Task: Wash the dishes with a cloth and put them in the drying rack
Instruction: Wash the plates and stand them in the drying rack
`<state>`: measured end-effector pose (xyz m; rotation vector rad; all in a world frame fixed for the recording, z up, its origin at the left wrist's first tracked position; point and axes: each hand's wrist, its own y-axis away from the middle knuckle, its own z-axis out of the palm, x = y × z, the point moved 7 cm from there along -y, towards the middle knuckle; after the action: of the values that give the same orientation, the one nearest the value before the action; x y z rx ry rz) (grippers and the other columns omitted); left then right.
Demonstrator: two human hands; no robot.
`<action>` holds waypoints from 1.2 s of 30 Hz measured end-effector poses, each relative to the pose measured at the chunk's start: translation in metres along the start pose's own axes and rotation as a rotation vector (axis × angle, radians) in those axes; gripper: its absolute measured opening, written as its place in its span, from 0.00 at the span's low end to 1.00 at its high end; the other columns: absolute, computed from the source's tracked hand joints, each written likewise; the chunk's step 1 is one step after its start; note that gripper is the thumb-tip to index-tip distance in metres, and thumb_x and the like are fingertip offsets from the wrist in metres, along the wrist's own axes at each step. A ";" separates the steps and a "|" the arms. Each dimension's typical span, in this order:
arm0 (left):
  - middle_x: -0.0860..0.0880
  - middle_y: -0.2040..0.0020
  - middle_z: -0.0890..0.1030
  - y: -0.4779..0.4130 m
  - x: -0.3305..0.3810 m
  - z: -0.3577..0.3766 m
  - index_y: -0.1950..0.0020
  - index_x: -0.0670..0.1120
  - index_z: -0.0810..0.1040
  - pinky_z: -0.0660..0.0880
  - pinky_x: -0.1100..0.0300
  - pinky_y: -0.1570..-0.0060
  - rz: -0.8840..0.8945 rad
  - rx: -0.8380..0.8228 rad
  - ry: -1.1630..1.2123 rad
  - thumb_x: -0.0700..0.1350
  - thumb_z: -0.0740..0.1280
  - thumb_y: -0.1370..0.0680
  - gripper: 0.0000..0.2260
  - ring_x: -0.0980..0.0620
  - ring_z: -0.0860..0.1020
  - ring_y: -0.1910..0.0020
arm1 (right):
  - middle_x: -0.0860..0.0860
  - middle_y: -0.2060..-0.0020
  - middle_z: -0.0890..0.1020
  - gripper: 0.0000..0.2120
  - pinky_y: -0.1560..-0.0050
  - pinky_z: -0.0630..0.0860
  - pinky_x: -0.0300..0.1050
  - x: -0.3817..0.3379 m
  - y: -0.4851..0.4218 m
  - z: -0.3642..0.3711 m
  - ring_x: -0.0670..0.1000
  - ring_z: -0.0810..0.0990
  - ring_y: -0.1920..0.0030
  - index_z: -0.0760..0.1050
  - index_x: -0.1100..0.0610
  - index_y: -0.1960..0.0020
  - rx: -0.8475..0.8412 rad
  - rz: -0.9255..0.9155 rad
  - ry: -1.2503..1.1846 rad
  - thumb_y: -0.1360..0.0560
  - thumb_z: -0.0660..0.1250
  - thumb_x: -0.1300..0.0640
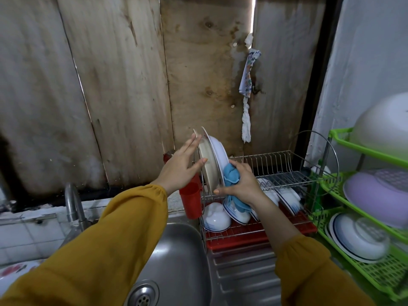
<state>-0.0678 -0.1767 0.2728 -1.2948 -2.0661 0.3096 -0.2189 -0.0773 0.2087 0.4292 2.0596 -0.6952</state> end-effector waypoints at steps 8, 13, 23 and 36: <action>0.55 0.20 0.53 0.046 -0.010 0.002 0.20 0.53 0.52 0.58 0.52 0.26 -0.082 0.022 -0.048 0.54 0.63 0.19 0.31 0.53 0.56 0.23 | 0.47 0.42 0.70 0.41 0.37 0.70 0.42 -0.027 0.048 0.006 0.50 0.72 0.38 0.67 0.45 0.29 0.312 -0.178 -0.076 0.36 0.79 0.64; 0.51 0.23 0.63 0.100 -0.042 -0.012 0.25 0.51 0.66 0.59 0.56 0.28 -0.278 0.056 -0.015 0.52 0.63 0.19 0.22 0.52 0.61 0.25 | 0.51 0.44 0.71 0.33 0.39 0.72 0.36 -0.061 0.092 0.045 0.52 0.73 0.41 0.69 0.40 0.32 0.358 -0.373 -0.112 0.30 0.75 0.63; 0.47 0.40 0.80 0.250 -0.149 -0.081 0.37 0.45 0.79 0.72 0.56 0.41 -0.513 0.078 -0.205 0.48 0.64 0.21 0.14 0.47 0.77 0.40 | 0.41 0.49 0.75 0.29 0.47 0.66 0.24 -0.081 0.123 0.209 0.46 0.76 0.46 0.75 0.38 0.39 -0.069 -0.254 -0.180 0.30 0.74 0.66; 0.47 0.36 0.79 0.400 -0.345 -0.150 0.35 0.46 0.77 0.71 0.57 0.38 -0.862 -0.101 -0.262 0.45 0.63 0.20 0.14 0.47 0.76 0.38 | 0.41 0.45 0.78 0.28 0.44 0.75 0.43 -0.166 0.126 0.471 0.46 0.77 0.44 0.81 0.41 0.42 -0.538 -0.178 -0.142 0.34 0.67 0.68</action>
<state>0.4096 -0.3060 0.0341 -0.3248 -2.6651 -0.0237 0.2435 -0.2776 0.0999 -0.1085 2.0608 -0.2397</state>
